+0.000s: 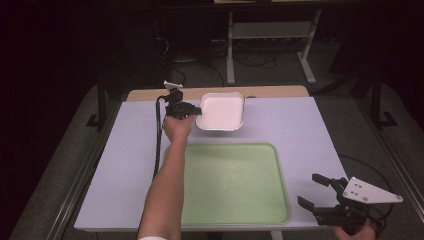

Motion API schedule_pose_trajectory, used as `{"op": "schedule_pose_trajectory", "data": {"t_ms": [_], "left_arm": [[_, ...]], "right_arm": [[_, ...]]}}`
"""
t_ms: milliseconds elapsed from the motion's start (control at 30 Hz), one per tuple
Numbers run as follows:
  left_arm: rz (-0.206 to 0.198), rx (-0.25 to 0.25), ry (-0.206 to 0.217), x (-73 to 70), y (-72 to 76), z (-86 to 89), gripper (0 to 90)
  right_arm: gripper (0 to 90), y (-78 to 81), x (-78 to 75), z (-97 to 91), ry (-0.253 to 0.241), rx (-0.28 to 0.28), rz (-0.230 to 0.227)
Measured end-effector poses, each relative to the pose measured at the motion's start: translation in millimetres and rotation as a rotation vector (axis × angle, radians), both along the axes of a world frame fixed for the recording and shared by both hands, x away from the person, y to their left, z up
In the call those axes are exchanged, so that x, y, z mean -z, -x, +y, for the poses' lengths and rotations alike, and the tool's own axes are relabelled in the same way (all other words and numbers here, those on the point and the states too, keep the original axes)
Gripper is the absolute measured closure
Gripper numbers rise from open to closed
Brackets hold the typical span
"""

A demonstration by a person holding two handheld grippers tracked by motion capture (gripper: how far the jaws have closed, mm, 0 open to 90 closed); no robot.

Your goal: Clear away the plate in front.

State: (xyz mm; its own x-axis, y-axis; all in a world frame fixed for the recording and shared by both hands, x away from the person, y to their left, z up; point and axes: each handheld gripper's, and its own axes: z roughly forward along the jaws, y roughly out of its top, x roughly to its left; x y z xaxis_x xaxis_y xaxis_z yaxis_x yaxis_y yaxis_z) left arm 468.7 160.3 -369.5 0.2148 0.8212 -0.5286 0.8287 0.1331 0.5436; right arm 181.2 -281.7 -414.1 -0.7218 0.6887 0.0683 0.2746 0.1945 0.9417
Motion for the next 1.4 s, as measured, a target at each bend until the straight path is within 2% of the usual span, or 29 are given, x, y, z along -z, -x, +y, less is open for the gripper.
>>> {"op": "schedule_pose_trajectory", "data": {"t_ms": [233, 367, 700, 1033, 1200, 1400], "left_arm": [[-0.018, -0.009, 0.024, -9.2, 15.1, 11.4, 88.6], [-0.023, 0.011, 0.032, -8.3, 24.7, 17.1, 88.6], [-0.024, -0.004, 0.045, 1.4, 48.6, 35.0, 88.5], [-0.038, -0.018, 0.097, 11.6, 67.4, 46.2, 88.4], [-0.049, -0.029, 0.107, 14.6, 75.8, 50.2, 88.2], [-0.041, -0.023, 0.124, 21.9, 84.5, 54.7, 88.2]], "right_arm": [[14.3, 0.7, 0.6, -2.5, -0.002, 0.016, 0.0], [14.3, 2.2, 0.2, -3.3, -0.001, 0.023, -0.001], [14.3, 4.0, 0.4, -4.0, 0.01, 0.037, -0.003], [14.3, 4.5, 0.5, -2.6, 0.017, 0.038, -0.001], [14.3, 4.7, 0.6, -2.1, 0.02, 0.036, -0.001], [14.3, 5.0, 0.8, -1.7, 0.021, 0.035, 0.0]]}}
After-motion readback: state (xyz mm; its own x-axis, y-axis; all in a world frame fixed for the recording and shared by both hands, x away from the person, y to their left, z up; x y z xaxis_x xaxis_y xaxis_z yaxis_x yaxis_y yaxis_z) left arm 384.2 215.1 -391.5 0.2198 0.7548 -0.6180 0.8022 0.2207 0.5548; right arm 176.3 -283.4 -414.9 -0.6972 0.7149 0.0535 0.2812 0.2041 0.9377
